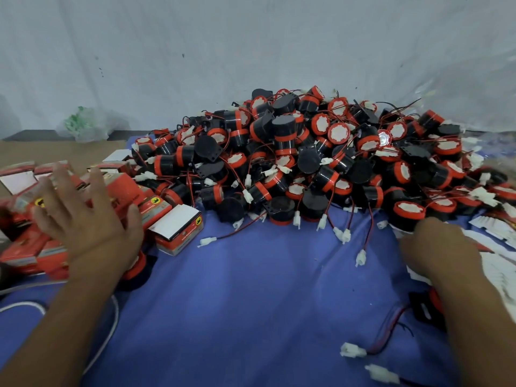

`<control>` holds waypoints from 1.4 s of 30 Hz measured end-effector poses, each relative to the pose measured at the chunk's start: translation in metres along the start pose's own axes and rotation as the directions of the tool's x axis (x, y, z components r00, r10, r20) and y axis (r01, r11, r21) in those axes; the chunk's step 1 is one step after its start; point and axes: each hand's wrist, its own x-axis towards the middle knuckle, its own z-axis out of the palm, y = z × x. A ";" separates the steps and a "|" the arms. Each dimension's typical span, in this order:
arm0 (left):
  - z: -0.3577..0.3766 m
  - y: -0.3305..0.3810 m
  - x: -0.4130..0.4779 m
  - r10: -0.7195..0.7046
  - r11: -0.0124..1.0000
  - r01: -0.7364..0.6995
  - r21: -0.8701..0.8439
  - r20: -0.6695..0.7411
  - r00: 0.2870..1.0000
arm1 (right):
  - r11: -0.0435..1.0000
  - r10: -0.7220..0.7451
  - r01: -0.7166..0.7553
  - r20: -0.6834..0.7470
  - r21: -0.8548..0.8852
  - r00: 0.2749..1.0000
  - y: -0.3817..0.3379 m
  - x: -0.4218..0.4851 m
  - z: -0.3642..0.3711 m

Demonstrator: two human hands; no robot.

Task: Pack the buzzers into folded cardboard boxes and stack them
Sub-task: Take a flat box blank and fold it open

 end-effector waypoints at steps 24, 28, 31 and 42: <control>0.004 0.101 -0.077 -0.019 0.123 0.706 -0.697 0.710 0.704 | 0.146 -0.583 -0.096 0.164 0.985 0.795 -0.086 -0.088 0.046; 0.004 0.098 -0.070 0.098 -0.062 0.850 -0.524 0.844 0.527 | -0.034 -0.820 -0.337 0.167 0.941 0.548 -0.079 -0.088 0.041; 0.003 0.102 -0.074 0.142 0.014 0.836 -0.549 0.828 0.542 | -0.007 -0.959 -0.336 0.089 0.942 0.270 -0.074 -0.090 0.043; -0.007 0.113 -0.099 0.631 0.369 0.224 -0.902 0.420 0.652 | 0.184 -0.885 0.187 0.080 0.965 0.458 -0.081 -0.096 0.045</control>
